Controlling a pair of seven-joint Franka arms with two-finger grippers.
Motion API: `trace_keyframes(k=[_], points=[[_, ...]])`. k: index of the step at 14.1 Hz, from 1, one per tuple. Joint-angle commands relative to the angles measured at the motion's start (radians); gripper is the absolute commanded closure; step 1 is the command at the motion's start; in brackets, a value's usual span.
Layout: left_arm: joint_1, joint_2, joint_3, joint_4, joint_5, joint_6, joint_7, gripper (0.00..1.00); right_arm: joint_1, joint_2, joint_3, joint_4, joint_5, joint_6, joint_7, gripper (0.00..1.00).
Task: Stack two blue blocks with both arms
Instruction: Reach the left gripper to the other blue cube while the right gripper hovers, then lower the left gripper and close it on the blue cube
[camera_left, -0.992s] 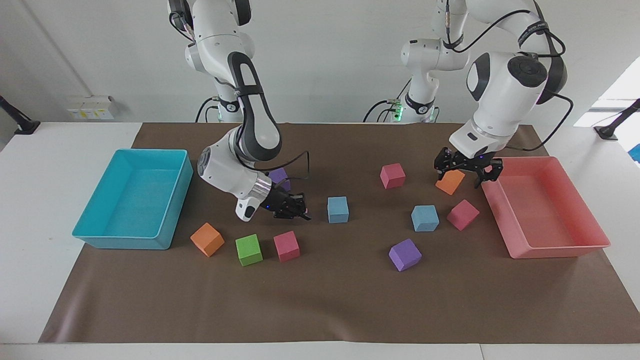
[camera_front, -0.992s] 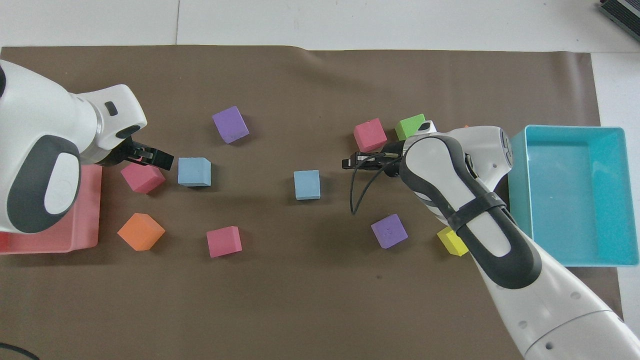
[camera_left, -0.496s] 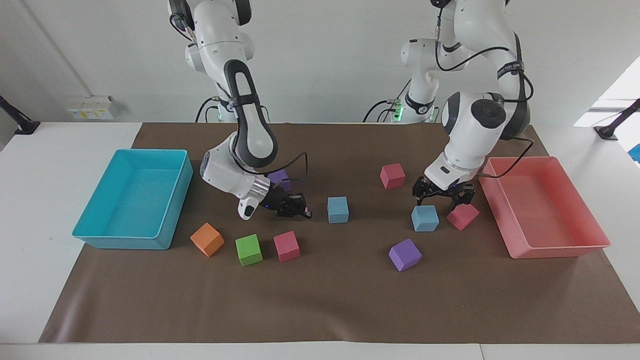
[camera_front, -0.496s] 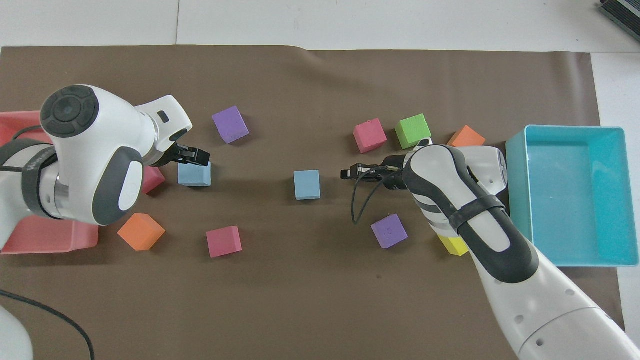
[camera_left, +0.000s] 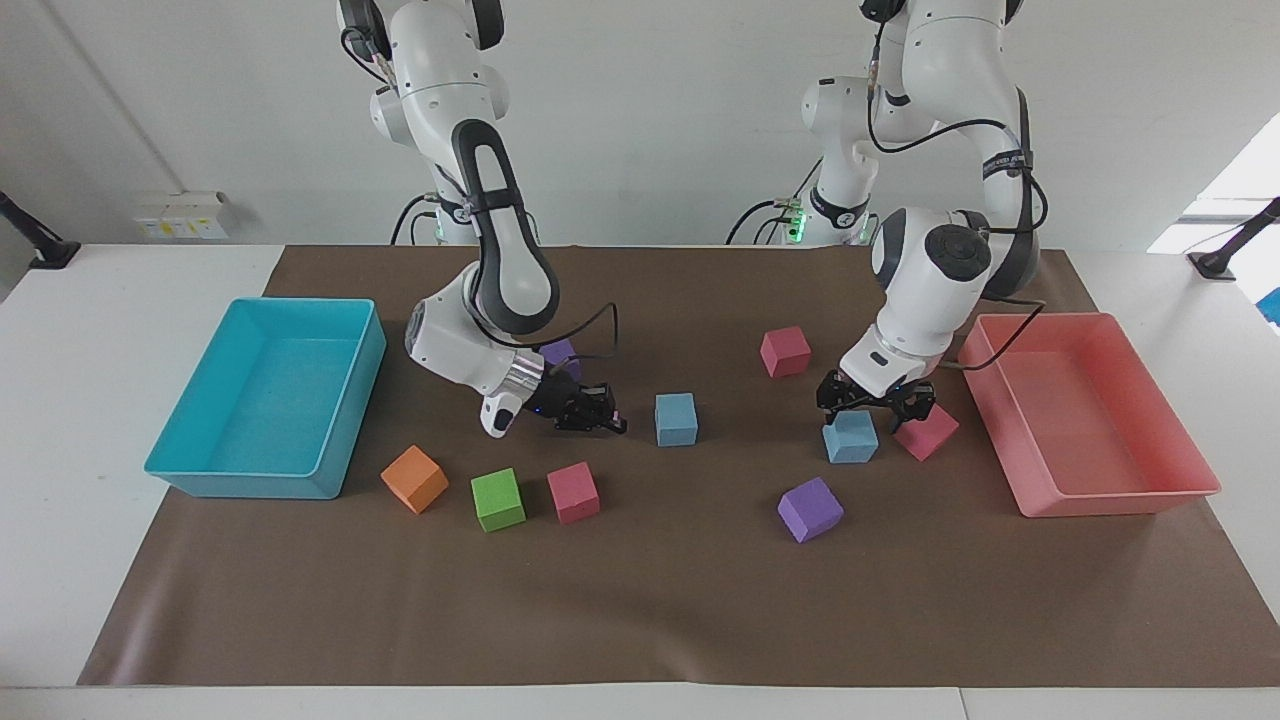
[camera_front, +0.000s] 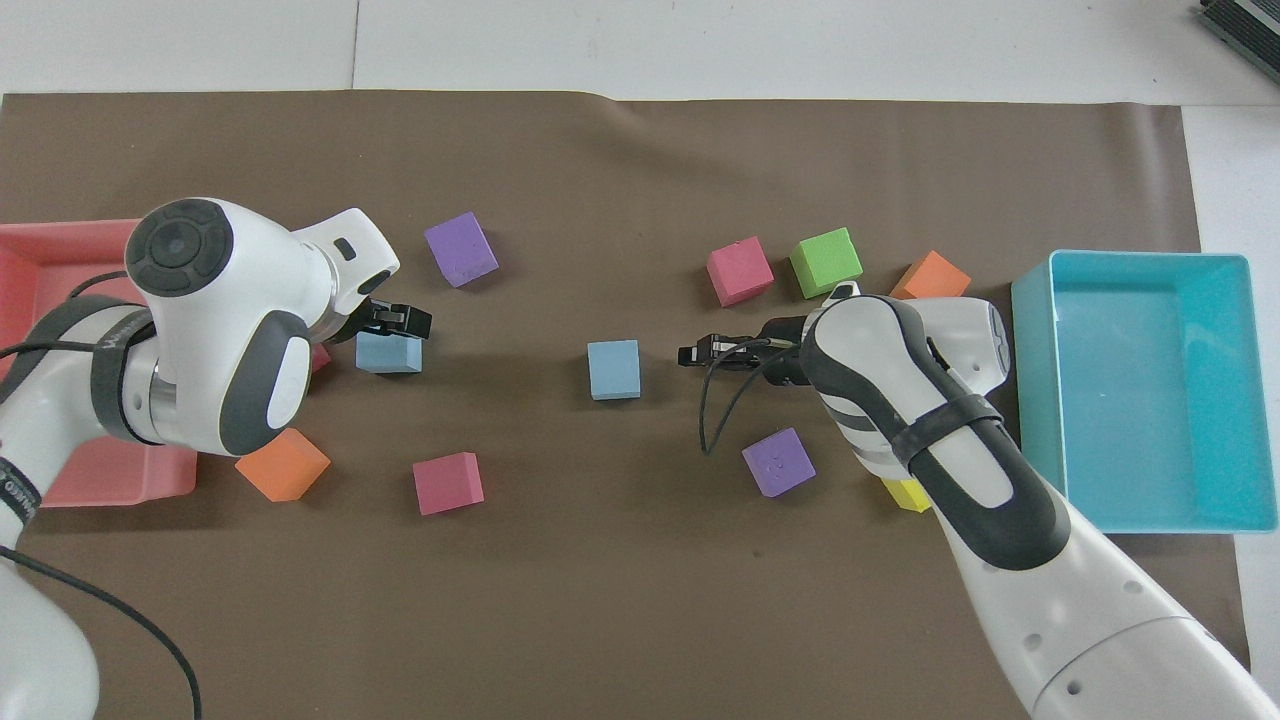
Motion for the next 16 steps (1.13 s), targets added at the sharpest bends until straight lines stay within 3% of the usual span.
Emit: trace_keyframes(k=[1,16], points=[[-0.020,0.004,0.017,-0.038,0.009,0.053,-0.033,0.00,0.000,-0.030,0.006,-0.036,0.036,0.025,-0.037,1.00],[-0.005,0.027,0.016,-0.072,0.010,0.081,-0.097,0.00,0.001,-0.030,0.004,-0.036,0.035,0.027,-0.038,1.00]])
